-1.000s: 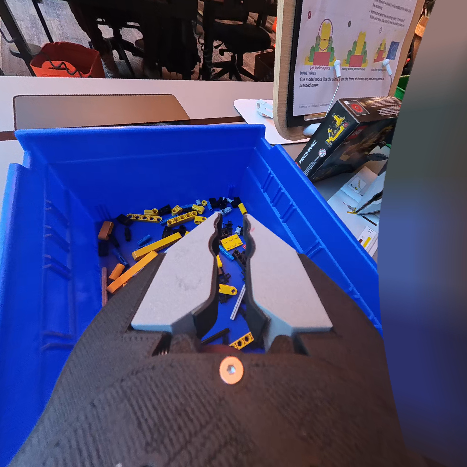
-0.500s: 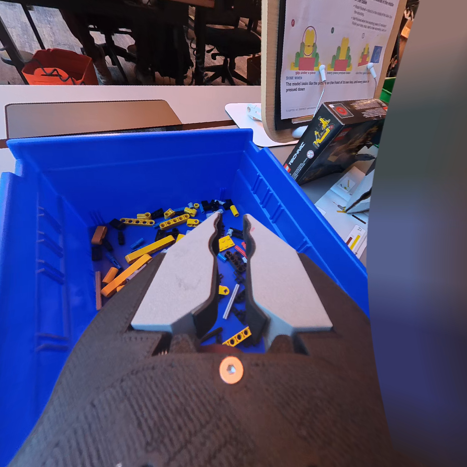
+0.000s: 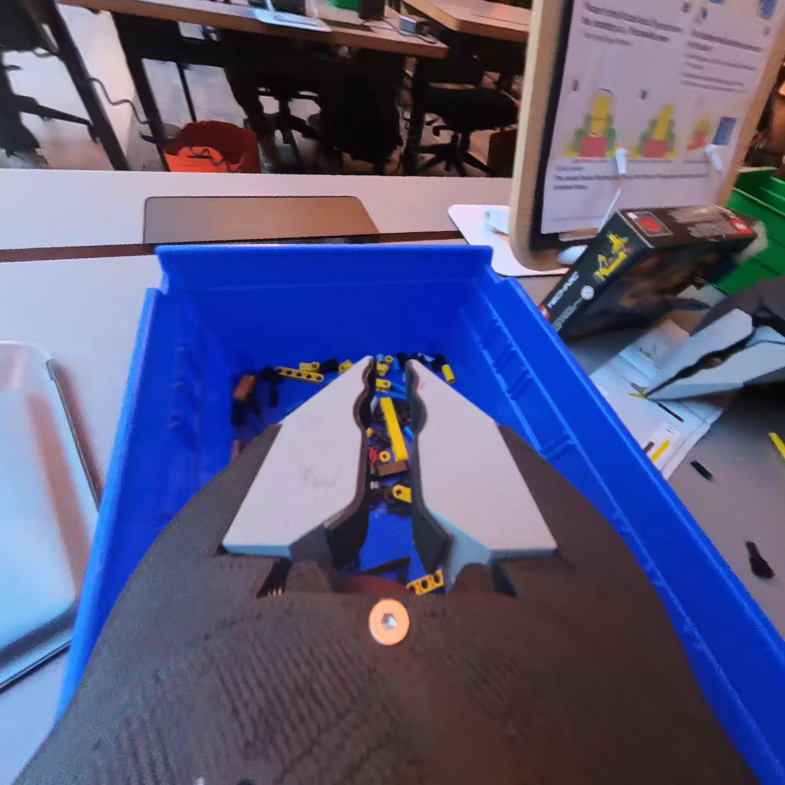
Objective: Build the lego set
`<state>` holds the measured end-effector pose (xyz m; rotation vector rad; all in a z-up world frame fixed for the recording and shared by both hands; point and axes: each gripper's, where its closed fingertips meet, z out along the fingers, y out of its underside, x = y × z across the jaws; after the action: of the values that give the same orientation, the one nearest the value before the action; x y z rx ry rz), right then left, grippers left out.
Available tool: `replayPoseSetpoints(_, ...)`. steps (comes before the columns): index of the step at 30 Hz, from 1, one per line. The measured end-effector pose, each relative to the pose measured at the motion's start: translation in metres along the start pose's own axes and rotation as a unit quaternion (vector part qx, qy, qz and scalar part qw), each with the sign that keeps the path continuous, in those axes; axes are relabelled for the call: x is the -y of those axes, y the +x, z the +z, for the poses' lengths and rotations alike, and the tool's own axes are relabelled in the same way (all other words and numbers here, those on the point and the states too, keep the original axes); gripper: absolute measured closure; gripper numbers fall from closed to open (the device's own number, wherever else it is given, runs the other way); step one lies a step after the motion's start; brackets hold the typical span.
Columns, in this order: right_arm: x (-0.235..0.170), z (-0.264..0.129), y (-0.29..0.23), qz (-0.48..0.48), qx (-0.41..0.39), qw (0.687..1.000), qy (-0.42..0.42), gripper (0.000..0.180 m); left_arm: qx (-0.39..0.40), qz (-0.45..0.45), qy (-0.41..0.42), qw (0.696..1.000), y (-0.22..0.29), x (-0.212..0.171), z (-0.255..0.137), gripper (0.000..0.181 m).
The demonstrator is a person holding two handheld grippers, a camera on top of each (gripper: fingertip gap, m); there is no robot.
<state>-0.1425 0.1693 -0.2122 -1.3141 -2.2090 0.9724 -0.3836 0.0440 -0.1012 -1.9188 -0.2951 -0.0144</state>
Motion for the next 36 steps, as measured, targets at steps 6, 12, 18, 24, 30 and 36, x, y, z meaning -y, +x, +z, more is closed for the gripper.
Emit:
replayPoseSetpoints(6,0.000,0.000,0.000,0.002,-0.018,1.000,-0.010,0.180,-0.043,-0.043,0.001,0.998,0.012,0.001,-0.003,0.166)
replayPoseSetpoints(12,0.003,-0.002,0.000,-0.011,-0.084,0.996,-0.028,0.180,-0.072,-0.084,0.025,0.994,0.018,0.011,-0.011,0.164)
replayPoseSetpoints(18,0.019,-0.016,-0.002,0.004,-0.119,0.993,0.008,0.180,-0.062,-0.083,0.062,0.993,0.009,0.027,-0.021,0.164)
replayPoseSetpoints(24,0.018,-0.025,0.000,-0.010,-0.165,0.986,0.018,0.180,-0.073,-0.087,0.118,0.986,0.009,0.047,-0.038,0.163)
replayPoseSetpoints(30,0.029,-0.052,0.004,-0.009,-0.215,0.973,0.081,0.180,-0.052,-0.060,0.115,0.990,0.006,0.045,-0.038,0.160)
replayPoseSetpoints(36,0.033,-0.072,0.017,-0.007,-0.270,0.955,0.124,0.180,-0.059,-0.067,0.135,0.987,0.005,0.052,-0.044,0.158)
